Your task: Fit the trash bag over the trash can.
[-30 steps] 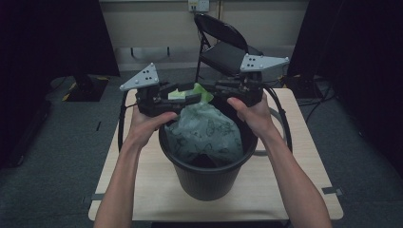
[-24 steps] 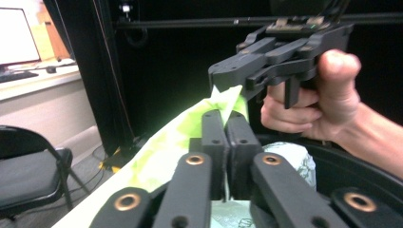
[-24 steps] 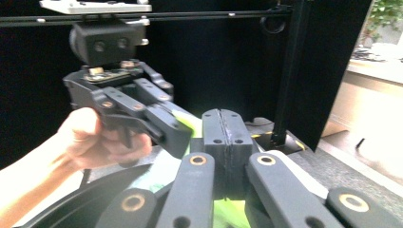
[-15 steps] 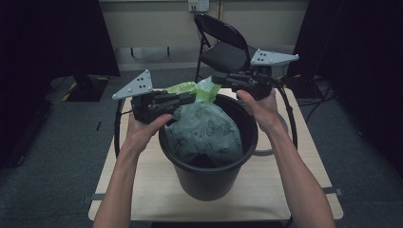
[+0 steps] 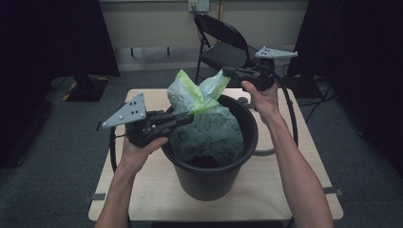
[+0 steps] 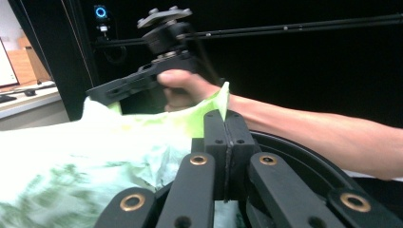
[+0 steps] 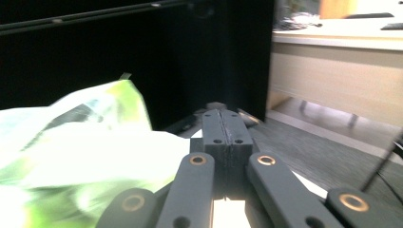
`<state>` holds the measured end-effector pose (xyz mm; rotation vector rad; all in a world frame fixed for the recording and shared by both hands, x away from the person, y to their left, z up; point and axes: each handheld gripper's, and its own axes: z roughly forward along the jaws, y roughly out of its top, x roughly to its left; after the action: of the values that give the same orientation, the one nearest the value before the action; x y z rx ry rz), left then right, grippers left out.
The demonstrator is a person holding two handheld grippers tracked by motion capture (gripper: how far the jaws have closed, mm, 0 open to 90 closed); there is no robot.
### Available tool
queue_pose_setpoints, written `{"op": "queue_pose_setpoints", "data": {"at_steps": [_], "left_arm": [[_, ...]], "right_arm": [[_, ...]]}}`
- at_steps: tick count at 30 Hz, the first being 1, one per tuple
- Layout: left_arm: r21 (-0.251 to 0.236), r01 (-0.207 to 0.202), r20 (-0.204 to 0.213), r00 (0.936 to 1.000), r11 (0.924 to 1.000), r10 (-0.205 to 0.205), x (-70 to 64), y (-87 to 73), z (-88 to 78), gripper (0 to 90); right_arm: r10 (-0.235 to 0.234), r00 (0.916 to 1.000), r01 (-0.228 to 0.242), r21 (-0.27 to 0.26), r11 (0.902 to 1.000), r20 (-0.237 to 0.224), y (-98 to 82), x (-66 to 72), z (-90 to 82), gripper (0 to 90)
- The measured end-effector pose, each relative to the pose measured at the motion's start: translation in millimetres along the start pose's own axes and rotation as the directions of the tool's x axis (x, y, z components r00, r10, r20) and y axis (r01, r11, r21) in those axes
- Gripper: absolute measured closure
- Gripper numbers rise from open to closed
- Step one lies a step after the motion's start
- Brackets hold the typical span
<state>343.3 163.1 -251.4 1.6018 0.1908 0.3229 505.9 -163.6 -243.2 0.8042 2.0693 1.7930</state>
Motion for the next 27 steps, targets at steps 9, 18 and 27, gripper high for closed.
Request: {"op": "queue_pose_setpoints", "data": {"at_steps": [9,18,27], "left_arm": [[-0.078,-0.018,0.063,0.9978,0.9968,0.023,-19.6,6.3,-23.3,90.0],[-0.078,-0.004,0.041,0.9991,0.9970,0.008,-11.9,6.8,-23.6,68.1],[-0.113,0.071,-0.022,0.9970,0.9910,-0.074,19.6,4.8,-32.4,52.9]], "right_arm": [[0.084,0.9799,-0.094,0.046,0.9945,0.181,-10.9,-46.6,4.3,90.0],[0.095,0.9691,-0.105,0.034,0.9939,0.228,-15.5,-56.7,-1.6,90.0],[0.072,0.9862,-0.076,0.023,0.9968,0.149,-18.7,-44.0,-2.3,90.0]]}}
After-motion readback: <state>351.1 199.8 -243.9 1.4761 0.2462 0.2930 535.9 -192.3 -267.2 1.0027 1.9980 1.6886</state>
